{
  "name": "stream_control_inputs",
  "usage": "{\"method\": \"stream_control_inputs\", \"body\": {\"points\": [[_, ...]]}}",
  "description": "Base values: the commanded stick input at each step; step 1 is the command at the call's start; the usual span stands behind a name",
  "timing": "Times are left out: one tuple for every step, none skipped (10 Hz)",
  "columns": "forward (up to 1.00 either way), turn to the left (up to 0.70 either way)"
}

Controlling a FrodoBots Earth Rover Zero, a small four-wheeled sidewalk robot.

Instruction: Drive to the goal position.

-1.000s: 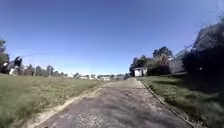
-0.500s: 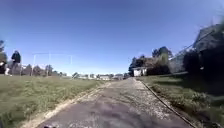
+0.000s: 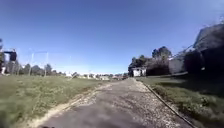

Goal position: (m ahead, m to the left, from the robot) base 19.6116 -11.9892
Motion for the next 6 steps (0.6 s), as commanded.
{"method": "stream_control_inputs", "body": {"points": [[0.5, 0.0], [0.5, 0.0], [0.5, 0.0], [0.5, 0.0], [0.5, 0.0], [0.5, 0.0]]}}
